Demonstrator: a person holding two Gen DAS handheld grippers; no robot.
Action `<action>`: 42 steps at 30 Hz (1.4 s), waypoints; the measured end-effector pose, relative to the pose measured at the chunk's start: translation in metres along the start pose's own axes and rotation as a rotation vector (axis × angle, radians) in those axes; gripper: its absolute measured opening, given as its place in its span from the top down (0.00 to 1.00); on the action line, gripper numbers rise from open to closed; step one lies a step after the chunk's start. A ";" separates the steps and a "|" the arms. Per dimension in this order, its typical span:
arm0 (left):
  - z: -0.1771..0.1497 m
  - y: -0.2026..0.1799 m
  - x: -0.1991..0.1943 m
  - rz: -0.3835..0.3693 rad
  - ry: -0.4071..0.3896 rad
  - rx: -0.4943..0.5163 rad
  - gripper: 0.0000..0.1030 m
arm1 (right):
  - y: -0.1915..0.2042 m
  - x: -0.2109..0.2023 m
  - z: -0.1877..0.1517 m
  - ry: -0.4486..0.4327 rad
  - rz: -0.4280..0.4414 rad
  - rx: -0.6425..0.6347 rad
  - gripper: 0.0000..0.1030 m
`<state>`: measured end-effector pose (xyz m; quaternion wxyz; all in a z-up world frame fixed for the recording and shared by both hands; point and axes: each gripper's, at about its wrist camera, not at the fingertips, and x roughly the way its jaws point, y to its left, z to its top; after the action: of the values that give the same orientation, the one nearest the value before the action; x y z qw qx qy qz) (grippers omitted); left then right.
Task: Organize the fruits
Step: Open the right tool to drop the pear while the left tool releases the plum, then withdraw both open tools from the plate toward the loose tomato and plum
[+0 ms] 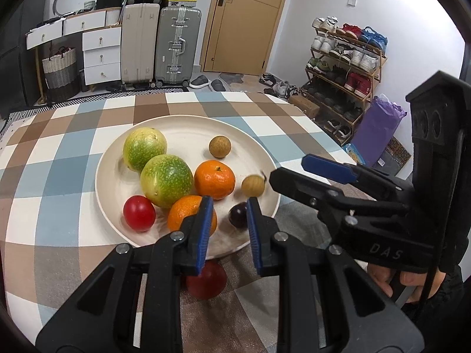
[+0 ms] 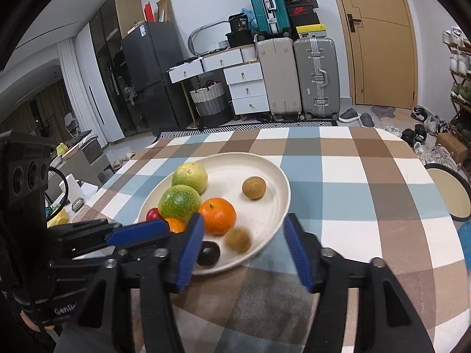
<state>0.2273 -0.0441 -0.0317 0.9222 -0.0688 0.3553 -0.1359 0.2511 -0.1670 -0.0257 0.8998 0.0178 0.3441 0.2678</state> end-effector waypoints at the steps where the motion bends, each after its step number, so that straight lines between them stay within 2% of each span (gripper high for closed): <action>1: 0.000 0.000 -0.001 0.000 0.001 -0.001 0.81 | -0.001 0.000 -0.001 0.003 -0.005 0.004 0.37; 5: -0.001 0.004 -0.007 0.010 -0.010 -0.015 0.80 | -0.008 -0.007 -0.003 -0.007 -0.021 0.026 0.32; 6: -0.001 0.005 -0.010 0.015 -0.013 -0.019 0.79 | -0.010 -0.009 -0.003 -0.011 -0.023 0.035 0.28; 9: -0.005 0.012 -0.019 0.049 -0.022 -0.034 0.55 | -0.013 -0.015 -0.004 -0.004 -0.009 0.062 0.17; 10: -0.006 0.016 -0.022 0.056 -0.027 -0.042 0.42 | -0.012 -0.016 -0.004 0.003 0.001 0.069 0.16; 11: -0.008 0.018 -0.025 0.058 -0.032 -0.050 0.34 | -0.011 -0.017 -0.005 0.014 0.017 0.079 0.15; 14: -0.012 0.022 -0.031 0.071 -0.022 -0.050 0.21 | -0.003 -0.018 -0.008 0.029 0.028 0.069 0.10; 18: -0.019 0.026 -0.044 0.122 -0.032 -0.028 0.15 | 0.004 -0.020 -0.015 0.035 0.031 0.066 0.00; 20: -0.023 0.030 -0.049 0.121 -0.032 -0.037 0.00 | 0.006 -0.020 -0.017 0.046 0.045 0.066 0.00; 29: -0.043 0.051 -0.068 0.164 -0.019 -0.046 0.01 | 0.011 -0.019 -0.026 0.076 0.046 0.079 0.00; 37: -0.051 0.061 -0.076 0.182 -0.019 -0.045 0.01 | 0.025 -0.010 -0.029 0.142 0.082 0.052 0.00; 42: -0.054 0.066 -0.070 0.195 0.009 -0.060 0.01 | 0.039 0.000 -0.034 0.194 0.104 0.016 0.00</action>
<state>0.1546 0.0381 -0.0418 0.9271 -0.0610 0.3682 -0.0351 0.2114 -0.1383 -0.0432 0.8470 0.0168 0.4303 0.3117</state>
